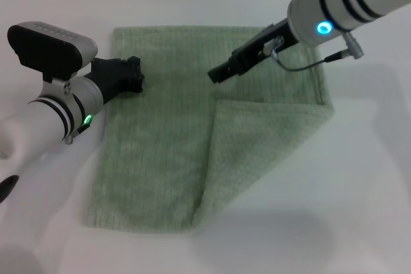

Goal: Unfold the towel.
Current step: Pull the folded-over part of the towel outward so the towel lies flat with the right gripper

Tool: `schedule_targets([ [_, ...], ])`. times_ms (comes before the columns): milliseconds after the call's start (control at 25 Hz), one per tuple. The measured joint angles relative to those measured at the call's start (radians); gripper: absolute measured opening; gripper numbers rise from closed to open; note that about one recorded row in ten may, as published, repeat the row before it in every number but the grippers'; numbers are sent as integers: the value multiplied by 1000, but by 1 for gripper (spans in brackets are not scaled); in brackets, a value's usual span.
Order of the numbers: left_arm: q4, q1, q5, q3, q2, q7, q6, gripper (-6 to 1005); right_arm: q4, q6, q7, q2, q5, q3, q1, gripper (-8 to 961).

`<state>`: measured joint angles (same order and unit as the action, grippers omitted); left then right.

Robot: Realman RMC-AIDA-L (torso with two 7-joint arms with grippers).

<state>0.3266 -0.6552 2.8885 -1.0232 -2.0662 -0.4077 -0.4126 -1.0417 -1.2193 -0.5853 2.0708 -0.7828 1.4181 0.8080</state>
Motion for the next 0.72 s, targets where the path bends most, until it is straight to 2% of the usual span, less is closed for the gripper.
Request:
schedule_targets([
  [40, 0, 0, 0, 0, 0, 0, 0, 38, 59, 6, -28, 2, -1, -1, 22, 711],
  [240, 0, 0, 0, 0, 0, 0, 0, 40, 168, 39, -79, 3, -7, -2, 57, 711],
  [720, 0, 0, 0, 0, 0, 0, 0, 46, 290, 82, -146, 9, -43, 9, 96, 710],
])
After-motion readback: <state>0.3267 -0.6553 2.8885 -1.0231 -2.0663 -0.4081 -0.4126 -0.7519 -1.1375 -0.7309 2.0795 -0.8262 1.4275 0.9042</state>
